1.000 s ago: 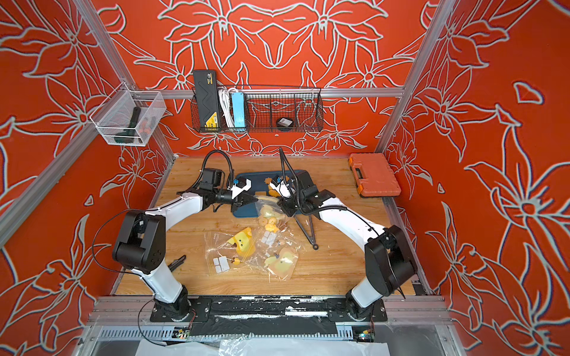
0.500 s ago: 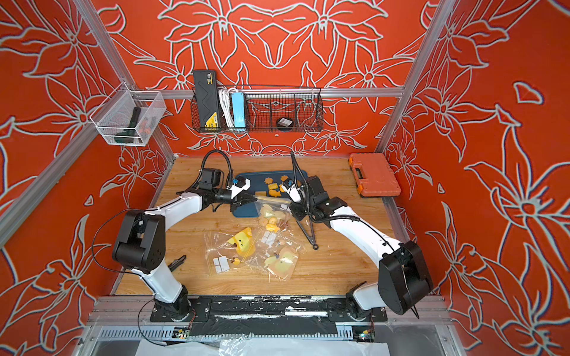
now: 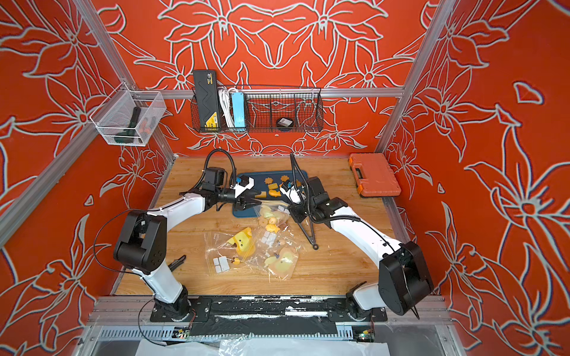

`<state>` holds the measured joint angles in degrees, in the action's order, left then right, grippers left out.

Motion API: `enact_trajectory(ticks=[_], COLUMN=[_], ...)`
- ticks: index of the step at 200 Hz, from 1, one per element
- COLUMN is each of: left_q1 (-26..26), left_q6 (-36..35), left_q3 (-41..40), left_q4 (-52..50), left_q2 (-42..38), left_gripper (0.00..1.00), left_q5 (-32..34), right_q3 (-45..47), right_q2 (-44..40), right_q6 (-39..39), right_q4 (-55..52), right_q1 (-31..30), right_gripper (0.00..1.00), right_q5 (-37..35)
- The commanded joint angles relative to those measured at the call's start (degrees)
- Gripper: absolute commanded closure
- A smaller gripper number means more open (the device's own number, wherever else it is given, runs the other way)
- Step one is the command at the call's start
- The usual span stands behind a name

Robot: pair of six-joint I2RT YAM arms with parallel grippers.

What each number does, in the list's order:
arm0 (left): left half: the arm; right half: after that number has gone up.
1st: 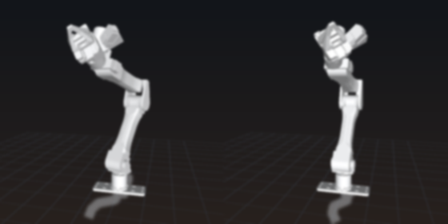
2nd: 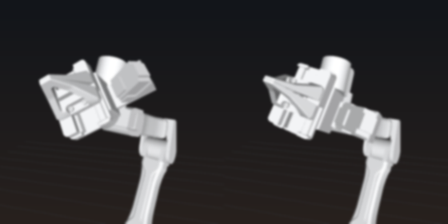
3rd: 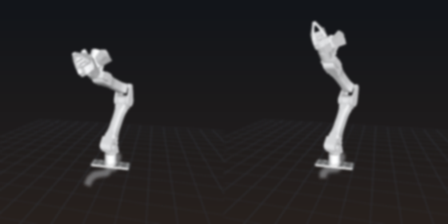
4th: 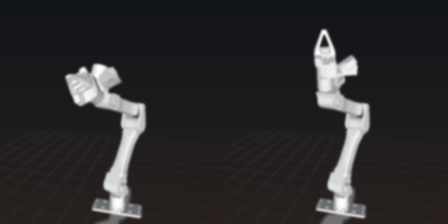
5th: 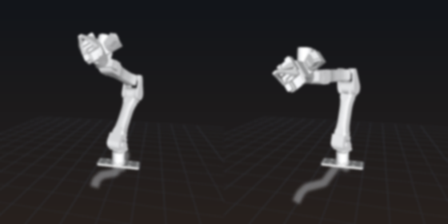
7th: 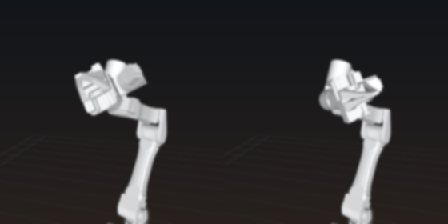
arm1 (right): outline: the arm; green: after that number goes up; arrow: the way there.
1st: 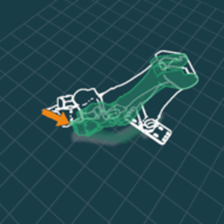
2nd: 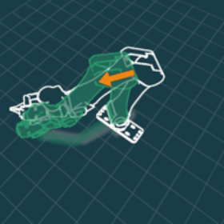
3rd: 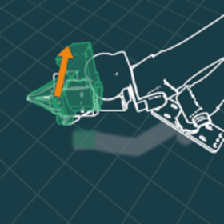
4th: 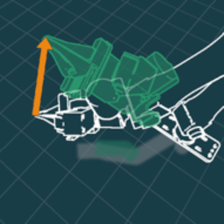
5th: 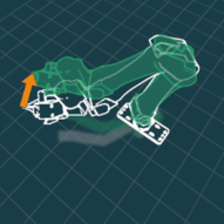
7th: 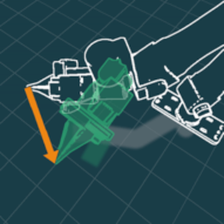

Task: Put the cookies into a resealable bag to prevent moisture
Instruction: Close the ziploc bag at the center of the board.

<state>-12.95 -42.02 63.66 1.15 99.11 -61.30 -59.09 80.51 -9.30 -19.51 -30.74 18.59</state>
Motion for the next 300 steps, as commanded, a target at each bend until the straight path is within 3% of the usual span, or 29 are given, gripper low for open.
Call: enact_trajectory(ticks=[1,11,36,38,46,52,58,65,83,88,93,100,106,124,130,135,139,144,200,202,212,221,229,246,269,275,284,300], left_q1=[-1.67,-1.89,-1.9,-1.9,-1.9,-1.82,-1.69,-1.36,-0.21,0.0,0.22,0.49,0.7,1.4,1.67,1.83,1.95,2.13,2.49,2.49,2.49,2.49,2.49,2.49,2.5,2.49,2.49,2.49], left_q6=[-0.95,-1.88,-2.09,-2.14,-2.12,-2.06,-2.38,-2.82,-2.72,-2.45,-2.08,-1.93,-1.93,-1.46,-1.11,-0.81,-0.78,-0.87,-1.23,-1.36,-1.57,-1.57,-1.75,-1.84,-1.93,-2.01,-2.18,-2.36], left_q3=[0.33,0.87,1.12,1.12,0.83,0.56,0.35,0.33,0.59,0.39,0.1,-0.32,-0.38,-0.36,-0.53,-0.7,-0.8,-0.82,-0.58,-0.56,-0.22,0.05,0.22,0.33,0.32,0.4,0.41,0.5], left_q4=[-0.14,-1.43,-2.2,-2.27,-2.09,-1.87,-1.96,-2.28,-2.86,-2.48,-1.82,-1.22,-1.15,-1.03,-0.62,-0.18,-0.02,-0.13,-0.21,-0.36,-0.77,-1.03,-1.22,-1.3,-1.41,-1.49,-1.65,-1.85], left_q2=[1.46,1.86,1.9,1.93,1.64,1.45,1.28,1.28,1.2,1.1,0.86,0.65,0.6,0.43,0.32,0.28,0.14,0.04,-0.49,-0.43,-0.26,-0.06,0.1,0.21,0.22,0.21,0.26,0.31], left_gripper=[0.78,1.0,1.0,0.98,0.66,0.61,0.7,1.0,0.99,0.83,0.78,0.86,1.0,1.0,0.84,0.8,0.85,1.0,1.0,1.0,1.0,1.0,1.0,1.0,1.0,1.0,1.0,1.0], left_q5=[0.54,0.74,1.15,1.28,2.09,2.76,3.13,3.29,3.19,3.64,4.09,4.47,4.58,4.85,4.92,5.04,5.0,4.82,1.06,0.76,-0.16,-0.48,-0.68,-0.76,-0.82,-0.85,-0.84,-0.75], right_q3=[-0.25,-0.24,-0.17,-0.15,0.02,0.35,0.67,0.9,1.08,1.07,1.08,1.0,0.99,1.0,0.99,0.99,1.06,1.03,0.55,0.38,-0.28,-0.95,-1.77,-3.9,-6.3,-6.68,-7.28,-8.79], right_q2=[0.36,0.28,0.01,-0.04,-0.33,-0.65,-0.99,-1.37,-1.98,-2.02,-2.02,-1.96,-1.94,-1.89,-1.84,-1.85,-1.84,-1.79,-1.42,-1.3,-1.02,-0.59,0.02,2.25,5.01,5.34,5.89,6.78], right_q6=[-0.7,-0.63,-0.62,-0.56,-0.47,-0.11,-0.07,-0.09,0.0,-0.01,0.07,0.05,0.01,-0.01,0.06,0.05,0.07,0.0,-0.65,-0.75,-1.15,-1.38,-1.63,-2.76,-4.28,-4.48,-4.75,-5.33], right_q4=[-1.07,-1.02,-0.97,-0.93,-0.61,-0.14,0.33,0.58,0.82,0.79,0.74,0.63,0.59,0.57,0.53,0.53,0.6,0.53,0.28,0.15,-0.25,-0.55,-1.12,-2.87,-4.94,-5.01,-5.14,-6.28], right_q1=[0.33,0.31,0.33,0.33,0.37,0.39,0.41,0.47,0.69,0.76,0.82,0.9,0.89,1.01,0.95,0.98,1.0,0.97,0.97,0.95,1.01,0.88,0.82,0.77,0.57,0.59,0.47,0.46], right_gripper=[1.0,1.0,1.0,1.0,1.0,1.0,1.0,1.0,1.0,1.0,1.0,1.0,1.0,1.0,1.0,1.0,1.0,1.0,1.0,0.99,0.73,0.57,0.5,0.49,0.54,0.66,1.0,1.0], right_q5=[2.07,1.64,-0.23,-0.49,-1.89,-3.16,-4.11,-4.79,-5.71,-5.76,-5.76,-5.67,-5.67,-5.49,-5.47,-5.47,-5.43,-5.41,-2.24,-1.82,0.45,1.67,2.42,2.87,3.14,3.19,3.44,4.42])
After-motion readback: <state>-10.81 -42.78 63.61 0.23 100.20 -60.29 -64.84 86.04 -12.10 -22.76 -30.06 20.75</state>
